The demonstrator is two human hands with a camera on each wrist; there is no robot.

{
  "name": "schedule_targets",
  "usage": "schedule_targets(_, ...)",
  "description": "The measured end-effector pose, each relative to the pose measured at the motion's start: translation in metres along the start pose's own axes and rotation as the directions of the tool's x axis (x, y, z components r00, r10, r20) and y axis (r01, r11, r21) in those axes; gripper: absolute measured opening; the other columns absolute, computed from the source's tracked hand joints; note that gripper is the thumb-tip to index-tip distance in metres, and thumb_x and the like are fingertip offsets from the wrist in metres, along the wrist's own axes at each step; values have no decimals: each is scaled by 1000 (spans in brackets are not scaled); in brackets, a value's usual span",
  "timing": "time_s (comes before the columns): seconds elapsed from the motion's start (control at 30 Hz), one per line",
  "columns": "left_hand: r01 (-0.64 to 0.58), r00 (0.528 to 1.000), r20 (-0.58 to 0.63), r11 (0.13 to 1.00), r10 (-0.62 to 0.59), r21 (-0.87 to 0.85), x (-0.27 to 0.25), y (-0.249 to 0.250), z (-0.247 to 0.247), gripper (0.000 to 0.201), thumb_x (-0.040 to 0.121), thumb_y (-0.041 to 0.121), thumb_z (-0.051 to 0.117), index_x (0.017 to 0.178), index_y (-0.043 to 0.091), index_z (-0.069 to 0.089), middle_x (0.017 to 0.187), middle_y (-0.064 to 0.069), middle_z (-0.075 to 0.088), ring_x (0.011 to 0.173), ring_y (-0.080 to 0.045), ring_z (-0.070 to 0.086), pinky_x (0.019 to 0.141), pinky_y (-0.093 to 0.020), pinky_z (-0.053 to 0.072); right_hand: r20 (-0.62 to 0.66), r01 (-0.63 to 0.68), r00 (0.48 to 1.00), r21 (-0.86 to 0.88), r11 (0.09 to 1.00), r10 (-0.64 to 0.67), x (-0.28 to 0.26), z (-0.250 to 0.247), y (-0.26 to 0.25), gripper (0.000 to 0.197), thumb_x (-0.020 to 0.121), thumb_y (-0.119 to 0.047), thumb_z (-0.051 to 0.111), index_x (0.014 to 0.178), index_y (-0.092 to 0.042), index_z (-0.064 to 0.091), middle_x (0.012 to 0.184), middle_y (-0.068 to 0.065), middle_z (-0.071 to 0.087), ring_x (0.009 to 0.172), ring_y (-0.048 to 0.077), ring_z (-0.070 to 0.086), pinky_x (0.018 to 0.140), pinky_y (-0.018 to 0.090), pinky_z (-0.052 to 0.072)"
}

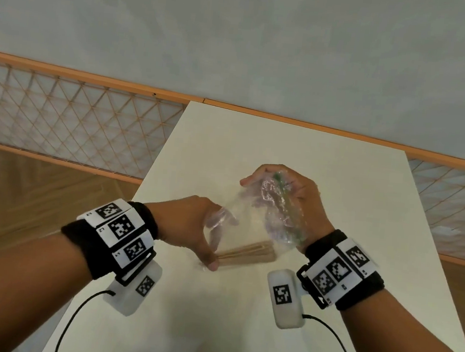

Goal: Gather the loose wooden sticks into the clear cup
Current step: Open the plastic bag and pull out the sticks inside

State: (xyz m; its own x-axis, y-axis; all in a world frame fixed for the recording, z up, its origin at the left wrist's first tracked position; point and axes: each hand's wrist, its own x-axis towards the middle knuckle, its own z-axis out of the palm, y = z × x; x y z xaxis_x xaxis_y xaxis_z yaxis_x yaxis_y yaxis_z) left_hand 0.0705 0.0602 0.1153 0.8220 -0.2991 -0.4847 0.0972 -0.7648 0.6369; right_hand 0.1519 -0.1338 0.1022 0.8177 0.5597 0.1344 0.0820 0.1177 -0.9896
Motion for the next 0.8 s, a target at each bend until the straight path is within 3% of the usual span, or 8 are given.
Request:
schedule_targets(0.1, 4, 999, 41, 999, -2, -38, 4, 1, 7, 20, 71, 32, 82, 88, 36, 72, 89, 4, 72, 84, -10, 66, 83, -34, 52, -78, -58, 995, -8, 998, 57, -4, -19, -2, 21, 85, -11, 61, 98, 3, 69, 103, 22, 69, 90, 33, 66, 78, 43, 51)
schedule_targets(0.2, 14, 999, 39, 1000, -14, -12, 6, -2, 8, 13, 76, 29, 76, 87, 26, 69, 75, 6, 65, 65, -6, 57, 64, -24, 46, -189, -56, 982, -266, 962, 5, -9, -37, 0, 15, 82, -10, 76, 94, -7, 67, 88, 7, 67, 79, 16, 61, 75, 38, 54)
schedule_targets(0.27, 18, 999, 48, 1000, -19, 7, 5, -3, 6, 13, 80, 26, 72, 88, 18, 66, 74, 6, 68, 62, -1, 57, 63, -18, 43, -224, -61, 975, -295, 953, -7, -14, -47, -1, 17, 78, -4, 78, 86, -6, 63, 79, 2, 65, 74, 15, 60, 72, 33, 55)
schedule_targets(0.37, 1, 996, 90, 998, 5, -67, 2, -4, 3, 11, 84, 23, 70, 87, 15, 64, 82, 1, 75, 75, -3, 67, 73, -19, 49, -61, -113, 993, -253, 961, 101, -22, -52, -8, 9, 81, 6, 72, 81, -4, 70, 79, 3, 72, 75, 15, 67, 74, 29, 56)
schedule_targets(0.5, -19, 995, 95, 991, 32, -129, -1, -5, 1, 15, 84, 16, 70, 79, 28, 63, 79, 1, 73, 72, -2, 64, 66, -8, 43, 164, -241, 939, -309, 920, 301, -26, -55, -19, 24, 82, 4, 72, 104, -6, 74, 97, 6, 77, 87, 17, 74, 74, 22, 55)
schedule_targets(0.57, -12, 995, 99, 983, 30, -182, -3, -7, 0, 21, 86, 16, 70, 75, 33, 63, 78, 4, 73, 75, -4, 67, 71, -12, 46, 211, -273, 911, -334, 902, 354, -26, -56, -22, 31, 84, 2, 71, 113, -9, 71, 101, 5, 77, 92, 23, 73, 75, 26, 58)
schedule_targets(0.67, 19, 990, 142, 970, 16, -243, -4, -8, 2, 14, 90, 13, 66, 83, 25, 64, 78, 5, 73, 76, -7, 70, 74, -21, 52, 294, -251, 869, -433, 866, 399, -26, -49, -25, 43, 80, -6, 77, 121, -19, 68, 102, 8, 76, 93, 30, 72, 80, 35, 60)
schedule_targets(0.8, 41, 990, 140, 947, 4, -318, -6, -7, 6, 19, 93, 7, 58, 82, 22, 63, 73, 13, 65, 68, -2, 60, 72, -21, 50, 334, -250, 827, -502, 828, 453, -26, -40, -27, 53, 76, -12, 83, 122, -32, 65, 87, -4, 76, 78, 21, 72, 75, 30, 60)
